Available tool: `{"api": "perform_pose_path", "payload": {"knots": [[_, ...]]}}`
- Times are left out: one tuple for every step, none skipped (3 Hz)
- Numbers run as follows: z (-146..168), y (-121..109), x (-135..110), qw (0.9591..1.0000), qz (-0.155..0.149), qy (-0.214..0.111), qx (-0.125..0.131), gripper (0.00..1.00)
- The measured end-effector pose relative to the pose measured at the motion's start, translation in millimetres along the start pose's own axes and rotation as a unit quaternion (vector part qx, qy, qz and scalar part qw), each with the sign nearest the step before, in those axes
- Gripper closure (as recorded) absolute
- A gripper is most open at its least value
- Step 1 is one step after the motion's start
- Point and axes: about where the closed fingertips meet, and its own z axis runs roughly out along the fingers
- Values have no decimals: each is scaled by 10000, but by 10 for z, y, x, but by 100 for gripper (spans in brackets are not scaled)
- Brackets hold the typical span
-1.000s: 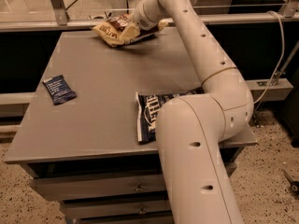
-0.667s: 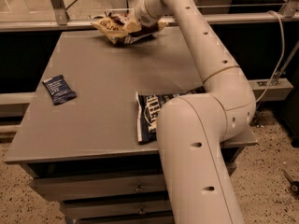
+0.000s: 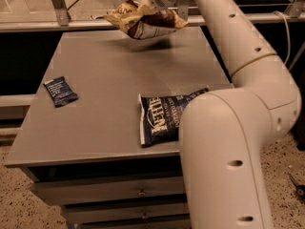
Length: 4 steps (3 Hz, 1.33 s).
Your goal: Move brown chip bag near blue chip bag
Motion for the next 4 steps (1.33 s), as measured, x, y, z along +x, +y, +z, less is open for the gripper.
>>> {"api": "perform_pose_path", "payload": {"knots": [[-506, -27, -81, 9991, 3, 325, 285, 100], [-1016, 171, -181, 9976, 273, 487, 411, 100], [-1202, 616, -48, 9959, 633, 630, 148, 100], [-1129, 1178, 186, 9911, 1071, 715, -335, 100]]}}
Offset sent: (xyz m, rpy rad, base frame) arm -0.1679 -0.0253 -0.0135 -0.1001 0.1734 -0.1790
